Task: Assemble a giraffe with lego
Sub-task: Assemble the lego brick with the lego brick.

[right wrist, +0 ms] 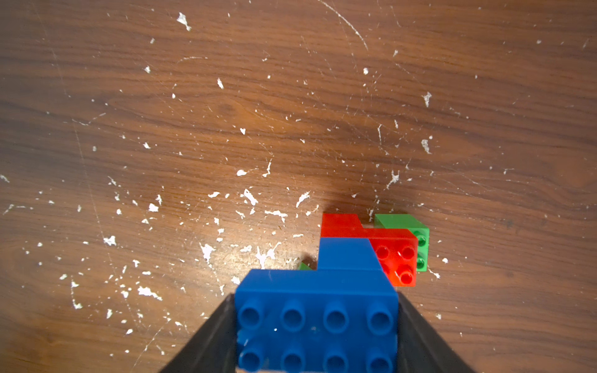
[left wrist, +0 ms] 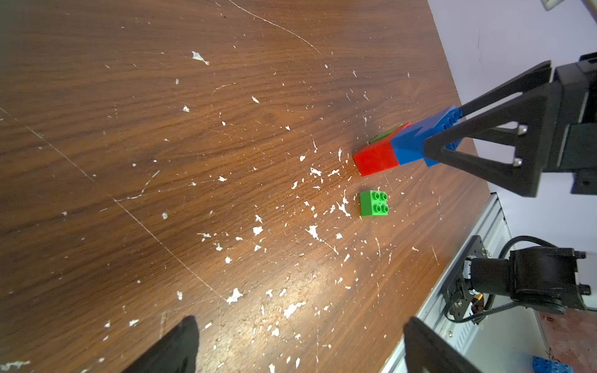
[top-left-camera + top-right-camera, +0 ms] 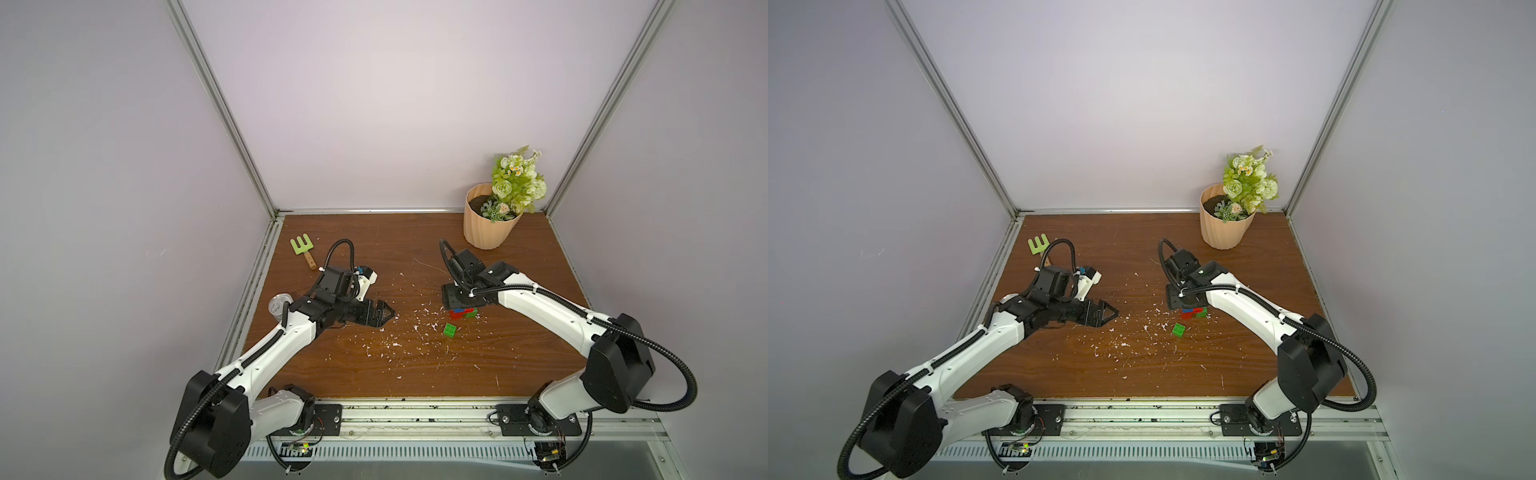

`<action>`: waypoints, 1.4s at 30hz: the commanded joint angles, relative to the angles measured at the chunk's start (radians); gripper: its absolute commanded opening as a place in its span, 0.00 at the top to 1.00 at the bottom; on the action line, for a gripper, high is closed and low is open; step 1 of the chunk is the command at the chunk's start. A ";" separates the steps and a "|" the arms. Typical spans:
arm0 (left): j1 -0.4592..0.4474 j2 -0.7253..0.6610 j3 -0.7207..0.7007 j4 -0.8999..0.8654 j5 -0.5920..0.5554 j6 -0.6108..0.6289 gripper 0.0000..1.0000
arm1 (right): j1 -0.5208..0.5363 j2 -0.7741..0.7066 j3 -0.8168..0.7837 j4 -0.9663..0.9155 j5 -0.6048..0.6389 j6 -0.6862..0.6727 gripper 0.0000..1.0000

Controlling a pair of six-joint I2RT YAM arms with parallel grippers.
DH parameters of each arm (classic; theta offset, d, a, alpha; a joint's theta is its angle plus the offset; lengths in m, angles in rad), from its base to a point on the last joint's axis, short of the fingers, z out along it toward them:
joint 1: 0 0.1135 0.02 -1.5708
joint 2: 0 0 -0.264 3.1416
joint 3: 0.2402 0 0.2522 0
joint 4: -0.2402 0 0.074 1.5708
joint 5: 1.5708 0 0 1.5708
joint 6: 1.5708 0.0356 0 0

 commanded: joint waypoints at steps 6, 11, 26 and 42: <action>-0.008 -0.001 0.007 -0.014 -0.010 0.004 0.00 | 0.004 0.014 -0.024 -0.060 0.016 -0.019 0.48; -0.009 -0.003 0.008 -0.014 -0.012 0.005 0.00 | 0.007 0.012 -0.045 -0.055 -0.014 -0.025 0.48; -0.009 -0.005 0.008 -0.014 -0.012 0.004 0.00 | 0.005 0.069 -0.011 -0.171 -0.045 -0.082 0.49; -0.009 -0.010 0.005 -0.015 -0.011 0.004 0.00 | -0.018 0.089 -0.056 -0.150 -0.089 -0.110 0.49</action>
